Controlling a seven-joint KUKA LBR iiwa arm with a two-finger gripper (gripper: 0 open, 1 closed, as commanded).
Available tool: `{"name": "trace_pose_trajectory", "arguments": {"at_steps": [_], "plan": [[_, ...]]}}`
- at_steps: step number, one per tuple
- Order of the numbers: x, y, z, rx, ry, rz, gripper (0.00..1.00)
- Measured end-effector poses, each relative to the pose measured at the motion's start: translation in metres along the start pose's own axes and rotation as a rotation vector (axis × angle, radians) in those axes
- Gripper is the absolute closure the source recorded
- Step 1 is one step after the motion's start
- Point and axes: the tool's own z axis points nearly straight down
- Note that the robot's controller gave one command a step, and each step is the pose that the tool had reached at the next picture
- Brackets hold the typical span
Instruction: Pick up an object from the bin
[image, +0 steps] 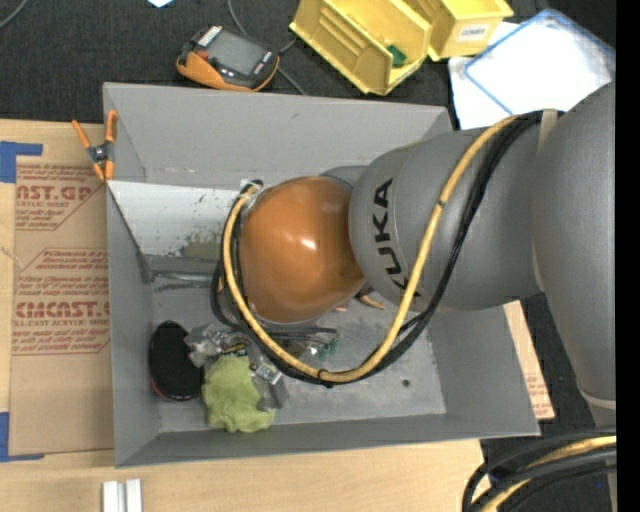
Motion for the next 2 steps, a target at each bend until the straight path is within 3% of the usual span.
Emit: {"name": "trace_pose_trajectory", "arguments": {"at_steps": [1, 2], "plan": [[0.019, -0.008, 0.044, -0.01, 0.01, 0.025, 0.0], [0.02, -0.01, 0.09, -0.003, -0.004, -0.517, 0.0]]}}
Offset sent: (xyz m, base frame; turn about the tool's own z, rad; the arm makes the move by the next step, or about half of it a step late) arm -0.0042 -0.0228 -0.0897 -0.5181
